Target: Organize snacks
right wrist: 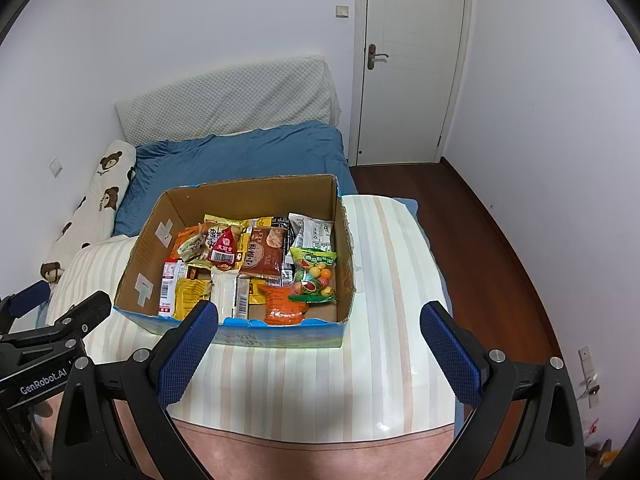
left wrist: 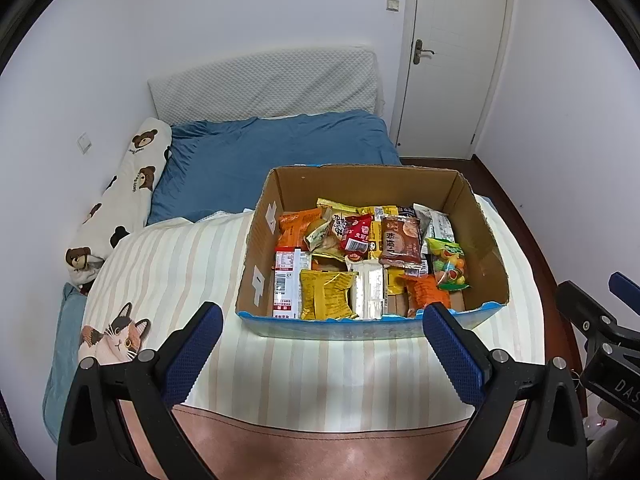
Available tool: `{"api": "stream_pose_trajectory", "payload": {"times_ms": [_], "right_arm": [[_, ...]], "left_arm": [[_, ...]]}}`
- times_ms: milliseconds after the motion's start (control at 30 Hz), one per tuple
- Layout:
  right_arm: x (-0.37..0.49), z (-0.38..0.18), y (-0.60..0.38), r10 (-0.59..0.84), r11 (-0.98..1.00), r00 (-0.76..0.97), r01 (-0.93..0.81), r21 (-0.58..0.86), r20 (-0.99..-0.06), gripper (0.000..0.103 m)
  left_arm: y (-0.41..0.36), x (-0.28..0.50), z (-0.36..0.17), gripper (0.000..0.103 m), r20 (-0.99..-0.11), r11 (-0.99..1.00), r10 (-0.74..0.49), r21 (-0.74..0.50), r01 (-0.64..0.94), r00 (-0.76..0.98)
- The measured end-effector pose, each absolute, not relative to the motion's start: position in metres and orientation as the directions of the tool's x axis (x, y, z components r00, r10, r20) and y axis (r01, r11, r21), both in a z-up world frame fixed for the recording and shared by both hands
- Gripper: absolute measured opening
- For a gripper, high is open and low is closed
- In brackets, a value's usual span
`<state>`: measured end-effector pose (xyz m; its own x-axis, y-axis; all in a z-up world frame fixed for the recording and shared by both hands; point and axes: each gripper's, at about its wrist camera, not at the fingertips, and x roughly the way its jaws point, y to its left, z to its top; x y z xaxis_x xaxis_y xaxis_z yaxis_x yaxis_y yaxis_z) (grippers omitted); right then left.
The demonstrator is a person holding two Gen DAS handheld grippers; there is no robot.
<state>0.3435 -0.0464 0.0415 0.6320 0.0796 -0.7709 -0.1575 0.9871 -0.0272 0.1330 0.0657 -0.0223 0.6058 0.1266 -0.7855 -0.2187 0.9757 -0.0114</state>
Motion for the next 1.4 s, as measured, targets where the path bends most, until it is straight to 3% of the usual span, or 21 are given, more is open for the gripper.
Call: {"api": "stream_pose_trajectory", "payload": {"times_ms": [1400], "right_arm": [[0.336, 0.064, -0.051, 0.098, 0.986, 0.653, -0.166, -0.016, -0.751, 0.103]], "left_arm": [[0.060, 0.128, -0.009, 0.103, -0.770, 0.978, 0.123, -0.012, -0.207, 0.626]]}}
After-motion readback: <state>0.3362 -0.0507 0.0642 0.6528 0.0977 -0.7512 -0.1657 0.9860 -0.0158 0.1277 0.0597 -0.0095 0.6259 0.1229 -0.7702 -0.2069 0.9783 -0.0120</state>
